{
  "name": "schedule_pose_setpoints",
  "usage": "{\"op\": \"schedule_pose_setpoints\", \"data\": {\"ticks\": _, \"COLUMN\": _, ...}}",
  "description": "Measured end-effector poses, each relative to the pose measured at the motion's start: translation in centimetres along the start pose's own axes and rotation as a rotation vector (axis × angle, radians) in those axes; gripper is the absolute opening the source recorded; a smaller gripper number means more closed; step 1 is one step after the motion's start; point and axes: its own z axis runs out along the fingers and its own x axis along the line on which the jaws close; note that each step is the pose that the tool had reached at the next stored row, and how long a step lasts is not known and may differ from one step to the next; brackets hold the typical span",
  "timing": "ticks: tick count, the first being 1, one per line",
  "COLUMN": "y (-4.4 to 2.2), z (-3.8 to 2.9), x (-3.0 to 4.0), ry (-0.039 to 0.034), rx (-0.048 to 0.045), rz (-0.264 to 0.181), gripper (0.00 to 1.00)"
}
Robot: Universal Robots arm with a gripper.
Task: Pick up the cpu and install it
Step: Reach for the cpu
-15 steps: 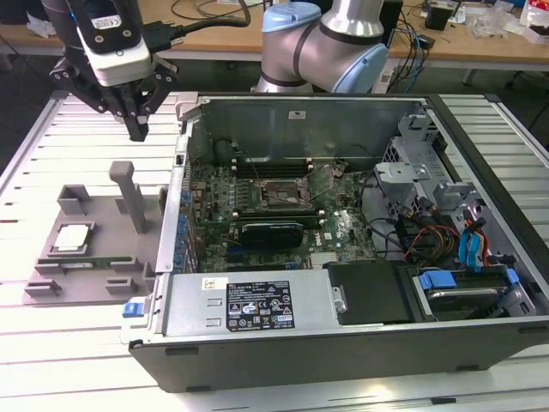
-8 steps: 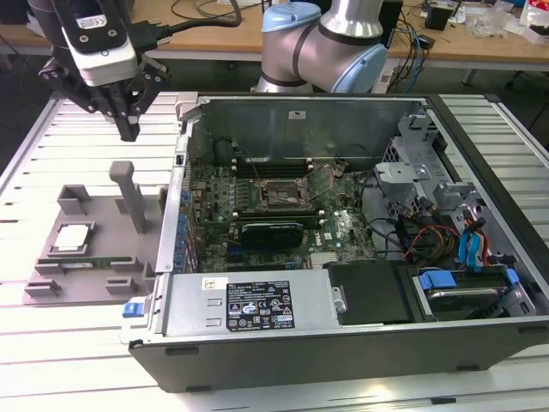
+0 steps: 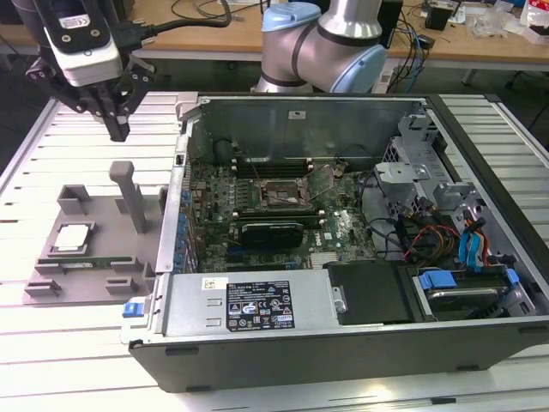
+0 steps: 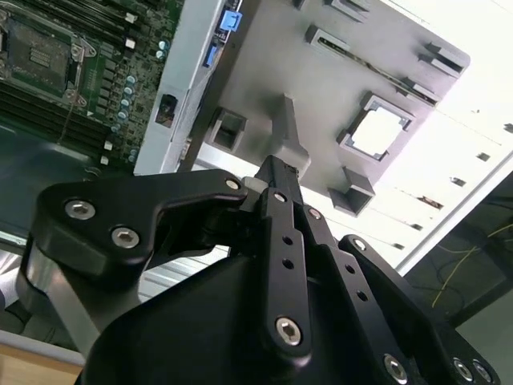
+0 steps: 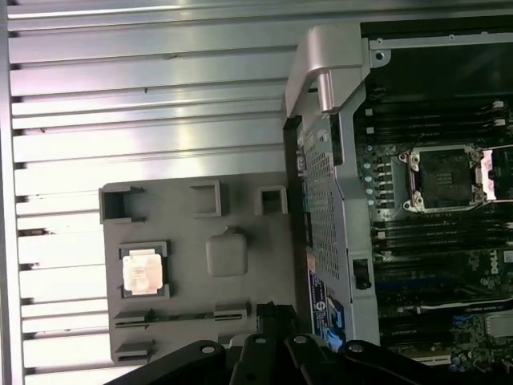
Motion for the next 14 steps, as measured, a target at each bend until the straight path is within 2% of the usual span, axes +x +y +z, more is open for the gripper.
{"op": "schedule_pose_setpoints", "data": {"ticks": 5, "y": -0.05, "z": -0.01, "x": 0.68, "ry": 0.0, "rx": -0.0001, "rz": 0.0, "gripper": 0.11}}
{"op": "schedule_pose_setpoints", "data": {"ticks": 14, "y": -0.21, "z": -0.06, "x": 2.78, "ry": 0.0, "rx": 0.0, "rz": 0.0, "gripper": 0.11}}
